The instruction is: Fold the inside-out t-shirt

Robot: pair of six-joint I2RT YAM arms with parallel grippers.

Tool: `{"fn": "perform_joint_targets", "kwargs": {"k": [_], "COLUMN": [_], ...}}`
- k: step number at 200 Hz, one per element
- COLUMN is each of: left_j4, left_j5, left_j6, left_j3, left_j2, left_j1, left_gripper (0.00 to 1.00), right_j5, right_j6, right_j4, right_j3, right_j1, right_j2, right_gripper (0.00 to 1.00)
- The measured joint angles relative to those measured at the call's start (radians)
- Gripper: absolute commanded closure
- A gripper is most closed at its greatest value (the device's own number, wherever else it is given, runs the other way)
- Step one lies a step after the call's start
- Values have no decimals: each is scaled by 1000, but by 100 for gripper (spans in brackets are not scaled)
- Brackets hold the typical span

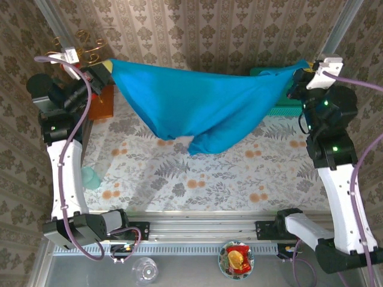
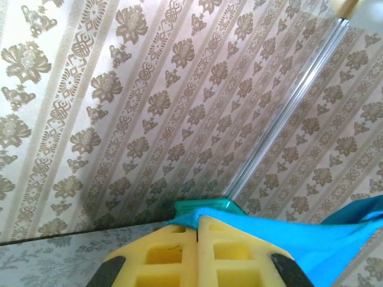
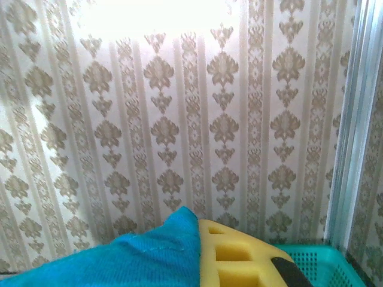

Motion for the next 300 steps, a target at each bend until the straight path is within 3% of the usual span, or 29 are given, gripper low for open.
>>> {"fn": "perform_joint_targets", "kwargs": {"k": [70, 115, 171, 223, 230, 242, 248, 256, 275, 300], "left_j4": [-135, -185, -190, -180, -184, -206, -219, -239, -299, -413], "left_j5": [-61, -101, -131, -223, -244, -272, -284, -300, -330, -375], "left_j6": [185, 246, 265, 301, 309, 315, 317, 319, 323, 342], "left_j3": [164, 212, 188, 158, 163, 203, 238, 299, 485, 659], "left_j2": [-179, -176, 43, 403, 463, 578, 639, 726, 927, 1073], "left_j1": [7, 7, 3, -64, -74, -89, -95, -99, -108, -118], "left_gripper": [100, 100, 100, 100, 100, 100, 94, 83, 57, 48], "right_j5": [-73, -132, -152, -164, -168, -174, -174, -174, -174, -170], "right_j6": [-6, -5, -4, 16, 21, 31, 38, 45, 57, 63], "right_j4": [110, 150, 172, 210, 209, 189, 171, 143, 41, -58], "right_j3": [-29, 47, 126, 204, 234, 314, 370, 443, 614, 676], "right_j1": [0, 0, 0, 0, 0, 1, 1, 2, 6, 20], "right_j2": [-172, -125, 124, 575, 647, 784, 859, 946, 1104, 1144], "right_gripper": [100, 100, 100, 100, 94, 69, 56, 45, 38, 35]}}
